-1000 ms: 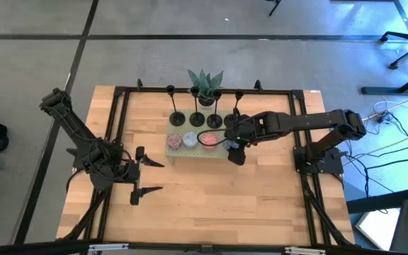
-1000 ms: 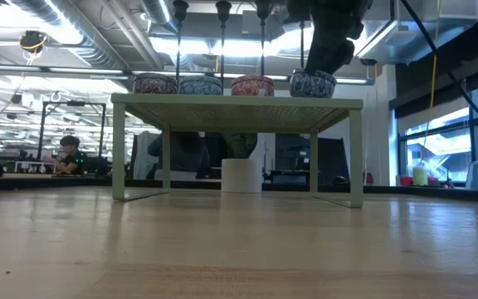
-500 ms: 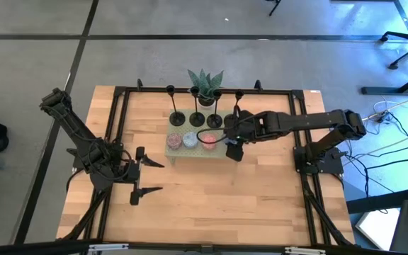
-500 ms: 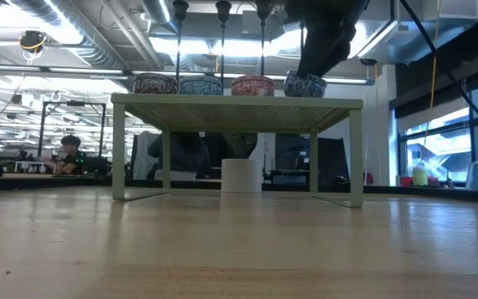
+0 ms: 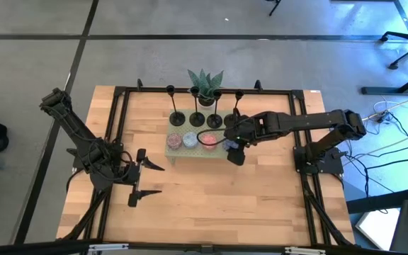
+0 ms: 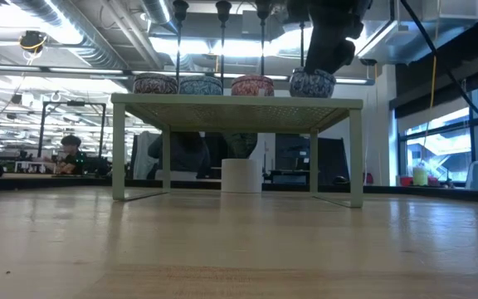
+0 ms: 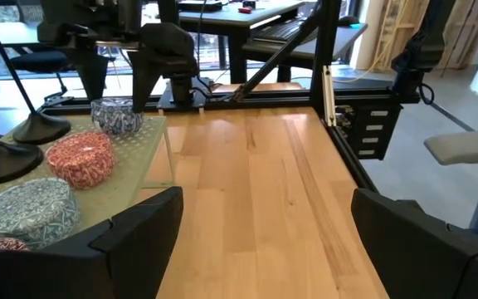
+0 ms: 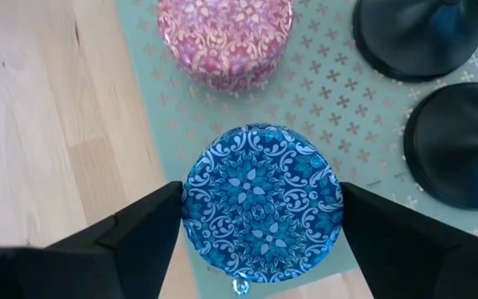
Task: Pick & Place candle stick holders
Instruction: Put the blue scented candle on the shelf
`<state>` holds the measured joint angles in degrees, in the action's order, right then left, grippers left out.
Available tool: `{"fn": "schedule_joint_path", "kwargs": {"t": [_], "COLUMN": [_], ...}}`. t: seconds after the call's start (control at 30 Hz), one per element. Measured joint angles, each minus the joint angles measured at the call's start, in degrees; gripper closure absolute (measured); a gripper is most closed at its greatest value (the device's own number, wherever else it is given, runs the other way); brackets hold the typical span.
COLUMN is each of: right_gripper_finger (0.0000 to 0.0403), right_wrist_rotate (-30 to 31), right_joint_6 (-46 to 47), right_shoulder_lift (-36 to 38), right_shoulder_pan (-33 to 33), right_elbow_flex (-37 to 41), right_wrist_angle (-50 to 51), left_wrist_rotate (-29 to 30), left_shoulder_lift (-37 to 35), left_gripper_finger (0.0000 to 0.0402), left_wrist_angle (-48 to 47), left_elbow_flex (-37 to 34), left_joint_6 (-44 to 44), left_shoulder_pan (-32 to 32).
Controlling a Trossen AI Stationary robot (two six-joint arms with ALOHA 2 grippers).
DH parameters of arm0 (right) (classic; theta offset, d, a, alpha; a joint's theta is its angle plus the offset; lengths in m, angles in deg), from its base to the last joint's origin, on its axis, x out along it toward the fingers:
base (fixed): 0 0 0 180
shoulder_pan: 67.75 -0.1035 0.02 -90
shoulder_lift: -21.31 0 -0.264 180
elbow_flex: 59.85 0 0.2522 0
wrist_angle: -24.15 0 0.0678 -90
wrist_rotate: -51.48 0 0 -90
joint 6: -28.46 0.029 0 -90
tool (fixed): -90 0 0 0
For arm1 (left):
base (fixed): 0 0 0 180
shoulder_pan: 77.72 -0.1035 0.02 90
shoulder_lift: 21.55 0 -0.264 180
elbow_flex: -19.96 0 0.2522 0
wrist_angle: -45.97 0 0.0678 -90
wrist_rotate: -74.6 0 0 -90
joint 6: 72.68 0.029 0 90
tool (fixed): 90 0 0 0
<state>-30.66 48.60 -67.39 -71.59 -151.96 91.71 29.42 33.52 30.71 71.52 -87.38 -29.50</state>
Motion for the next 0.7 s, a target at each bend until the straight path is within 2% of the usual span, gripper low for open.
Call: {"fn": "schedule_joint_path", "kwargs": {"t": [0.7], "right_gripper_finger": [0.0086], "right_wrist_rotate": [-2.12], "right_joint_6": [-4.63], "right_shoulder_lift": [0.0], "right_shoulder_pan": [0.17], "right_elbow_flex": [0.0], "right_wrist_angle": [1.26], "left_wrist_rotate": [0.04], "left_shoulder_lift": [0.0], "left_gripper_finger": [0.0054], "left_wrist_angle": [0.04], "left_elbow_flex": [0.02], "left_joint_6": [-0.13], "left_shoulder_pan": [0.0]}}
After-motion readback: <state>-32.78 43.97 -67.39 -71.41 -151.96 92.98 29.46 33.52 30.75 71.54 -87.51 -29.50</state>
